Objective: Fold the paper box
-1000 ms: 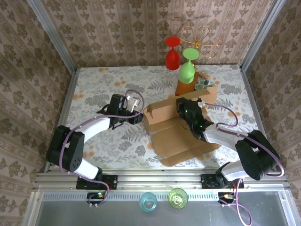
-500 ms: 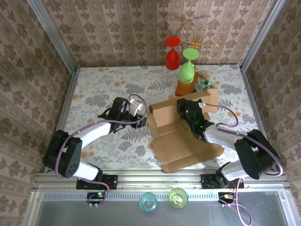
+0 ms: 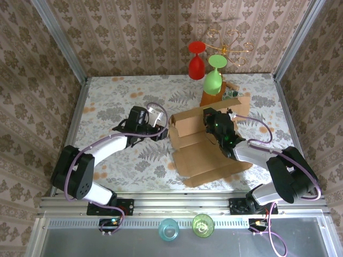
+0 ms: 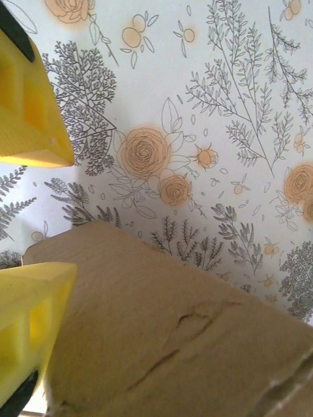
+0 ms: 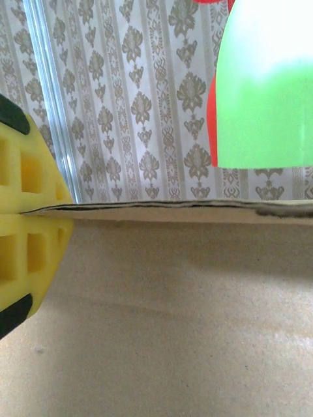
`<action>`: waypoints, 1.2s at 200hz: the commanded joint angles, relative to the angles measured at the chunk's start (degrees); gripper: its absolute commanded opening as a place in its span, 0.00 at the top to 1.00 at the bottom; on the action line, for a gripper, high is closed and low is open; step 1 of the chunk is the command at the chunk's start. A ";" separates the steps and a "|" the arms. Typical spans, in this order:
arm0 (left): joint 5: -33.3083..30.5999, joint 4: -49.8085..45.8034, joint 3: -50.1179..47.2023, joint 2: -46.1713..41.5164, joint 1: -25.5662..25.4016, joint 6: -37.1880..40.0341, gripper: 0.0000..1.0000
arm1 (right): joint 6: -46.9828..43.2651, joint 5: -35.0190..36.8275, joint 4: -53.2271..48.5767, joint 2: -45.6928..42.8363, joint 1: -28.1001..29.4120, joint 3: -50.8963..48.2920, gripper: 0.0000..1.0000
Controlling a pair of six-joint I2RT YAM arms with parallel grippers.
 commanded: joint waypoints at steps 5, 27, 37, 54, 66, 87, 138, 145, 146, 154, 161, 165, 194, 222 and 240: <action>-0.03 0.73 2.02 1.00 -0.01 0.16 0.56 | -2.84 -3.51 7.44 0.90 -1.12 -1.77 1.00; -0.14 1.20 1.10 -0.03 -0.10 -0.43 0.55 | -3.86 -5.87 10.97 1.13 -1.98 -3.25 1.00; -0.42 1.21 0.66 -0.60 -0.19 -0.53 0.54 | -3.89 -6.57 11.76 1.37 -2.32 -3.76 1.00; -0.78 1.42 0.03 -0.76 -0.17 -0.55 0.53 | -3.44 -6.74 12.86 2.12 -2.44 -4.58 1.00; -0.67 1.42 0.00 -0.21 -0.19 -0.45 0.53 | -3.37 -7.26 14.67 3.01 -2.57 -4.96 1.00; -0.43 1.93 -0.09 0.40 -0.19 -0.69 0.53 | -3.17 -8.97 17.61 4.94 -3.00 -5.21 1.00; 0.55 2.24 -1.14 -0.89 -1.13 -0.53 0.53 | -3.17 -11.06 21.56 6.44 -3.96 -7.08 1.00; 0.58 2.26 -1.58 -1.56 -1.53 -0.76 0.53 | -3.17 -11.04 21.60 6.44 -4.07 -7.07 1.00; 0.54 2.25 -1.66 -1.69 -1.61 -0.73 0.53 | -3.17 -11.11 21.65 6.44 -4.09 -7.07 1.00; 0.17 2.32 -2.27 -2.61 -2.21 -0.93 0.53 | -3.09 -11.05 21.69 6.46 -4.16 -7.03 1.00; -0.15 2.33 -2.84 -3.54 -2.74 -1.22 0.53 | -3.13 -11.06 21.77 6.53 -4.24 -6.91 1.00; -0.39 2.34 -3.22 -4.06 -2.98 -1.46 0.53 | -3.00 -11.02 21.77 6.66 -4.28 -6.78 1.00; -1.74 3.98 -6.24 -7.71 -4.80 -3.10 0.53 | -2.81 -11.13 21.36 7.02 -4.50 -5.90 1.00; -1.41 5.29 -7.38 -8.03 -5.62 -3.20 0.53 | -2.68 -11.62 21.36 7.87 -4.46 -5.10 1.00; -1.37 5.16 -6.49 -6.50 -6.19 -2.49 0.53 | -2.46 -11.60 21.68 8.44 -4.55 -4.70 1.00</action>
